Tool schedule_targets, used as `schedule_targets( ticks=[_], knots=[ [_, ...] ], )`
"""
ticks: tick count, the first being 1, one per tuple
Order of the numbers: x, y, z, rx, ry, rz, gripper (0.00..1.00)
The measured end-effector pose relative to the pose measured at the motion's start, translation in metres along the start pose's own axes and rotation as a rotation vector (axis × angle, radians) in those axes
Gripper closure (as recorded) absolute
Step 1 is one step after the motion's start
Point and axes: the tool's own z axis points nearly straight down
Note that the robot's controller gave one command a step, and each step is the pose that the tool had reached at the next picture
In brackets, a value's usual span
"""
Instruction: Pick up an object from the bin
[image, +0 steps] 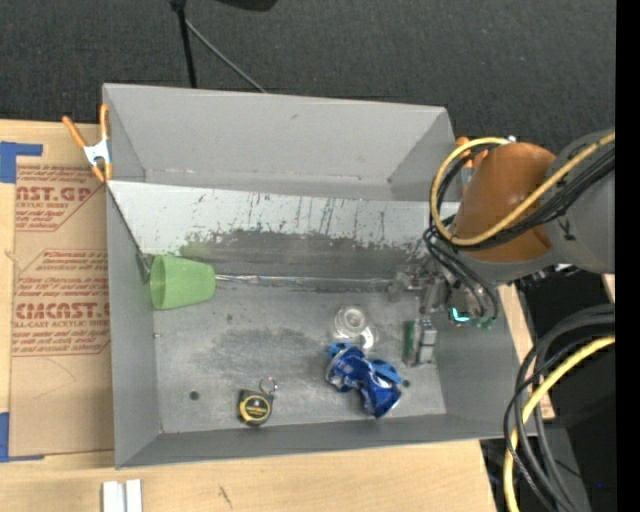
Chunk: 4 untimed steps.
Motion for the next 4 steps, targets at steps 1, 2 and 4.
schedule_targets(
  ticks=[1, 2, 4],
  knots=[
    [0.073, 0.036, 0.050, -0.001, -0.005, -0.087, 0.00],
    [0.066, 0.092, 0.058, -0.002, -0.010, -0.033, 0.00],
    [0.068, 0.134, 0.058, 0.001, -0.007, -0.308, 1.00]
  ],
)
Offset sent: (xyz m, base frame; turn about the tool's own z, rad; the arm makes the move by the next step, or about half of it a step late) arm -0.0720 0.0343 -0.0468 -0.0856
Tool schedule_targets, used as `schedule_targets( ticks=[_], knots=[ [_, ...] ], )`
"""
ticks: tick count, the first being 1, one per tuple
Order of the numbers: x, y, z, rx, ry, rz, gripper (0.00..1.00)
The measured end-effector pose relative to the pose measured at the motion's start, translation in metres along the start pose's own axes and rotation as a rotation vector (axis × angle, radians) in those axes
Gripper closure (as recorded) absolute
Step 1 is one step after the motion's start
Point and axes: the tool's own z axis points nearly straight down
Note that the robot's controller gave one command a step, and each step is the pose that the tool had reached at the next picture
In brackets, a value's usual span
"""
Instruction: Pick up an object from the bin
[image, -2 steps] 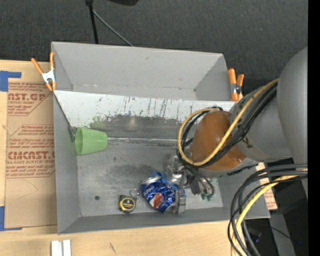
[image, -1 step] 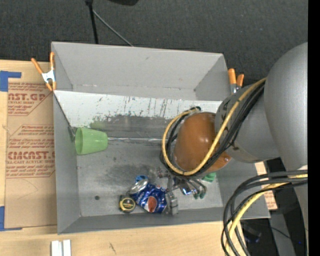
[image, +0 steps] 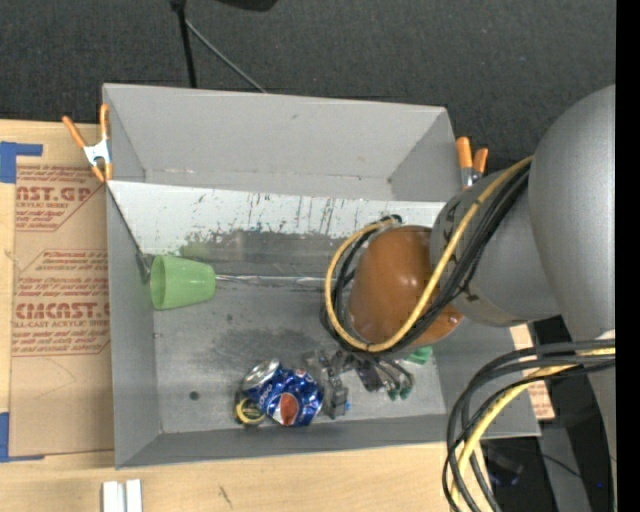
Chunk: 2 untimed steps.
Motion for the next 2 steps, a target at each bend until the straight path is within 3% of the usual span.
schedule_targets(
  ticks=[1, 2],
  knots=[
    [-0.002, -0.011, -0.052, 0.000, -0.002, -0.576, 1.00],
    [0.006, -0.008, -0.127, 0.003, -0.006, -0.626, 1.00]
  ],
)
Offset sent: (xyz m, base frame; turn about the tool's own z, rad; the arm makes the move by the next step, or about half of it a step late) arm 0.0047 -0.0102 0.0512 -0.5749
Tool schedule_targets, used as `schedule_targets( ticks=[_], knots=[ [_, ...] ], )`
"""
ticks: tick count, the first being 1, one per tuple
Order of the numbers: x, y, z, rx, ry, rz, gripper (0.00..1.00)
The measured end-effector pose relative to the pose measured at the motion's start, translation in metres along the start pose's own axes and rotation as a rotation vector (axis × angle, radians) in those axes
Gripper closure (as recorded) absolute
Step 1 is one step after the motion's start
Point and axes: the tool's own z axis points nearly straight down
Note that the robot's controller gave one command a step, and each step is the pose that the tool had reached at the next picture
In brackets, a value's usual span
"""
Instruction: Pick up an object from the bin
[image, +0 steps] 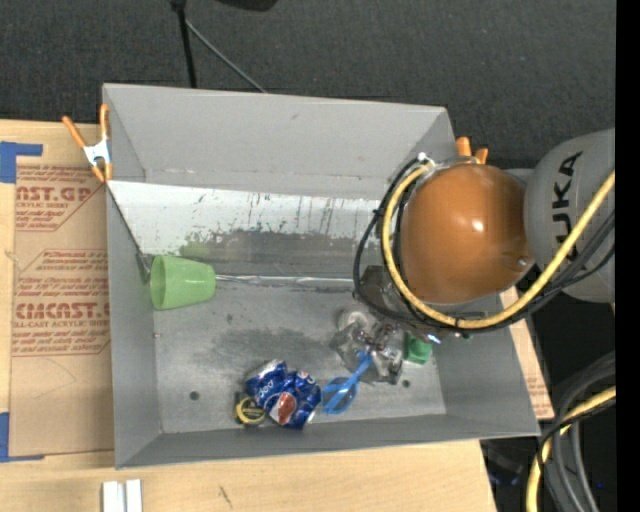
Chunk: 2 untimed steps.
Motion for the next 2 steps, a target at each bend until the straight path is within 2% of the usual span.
schedule_targets(
  ticks=[1, 2],
  knots=[
    [0.021, -0.019, 0.054, -0.010, 0.005, -0.401, 1.00],
    [0.007, -0.029, -0.044, 0.001, -0.001, -0.370, 1.00]
  ],
)
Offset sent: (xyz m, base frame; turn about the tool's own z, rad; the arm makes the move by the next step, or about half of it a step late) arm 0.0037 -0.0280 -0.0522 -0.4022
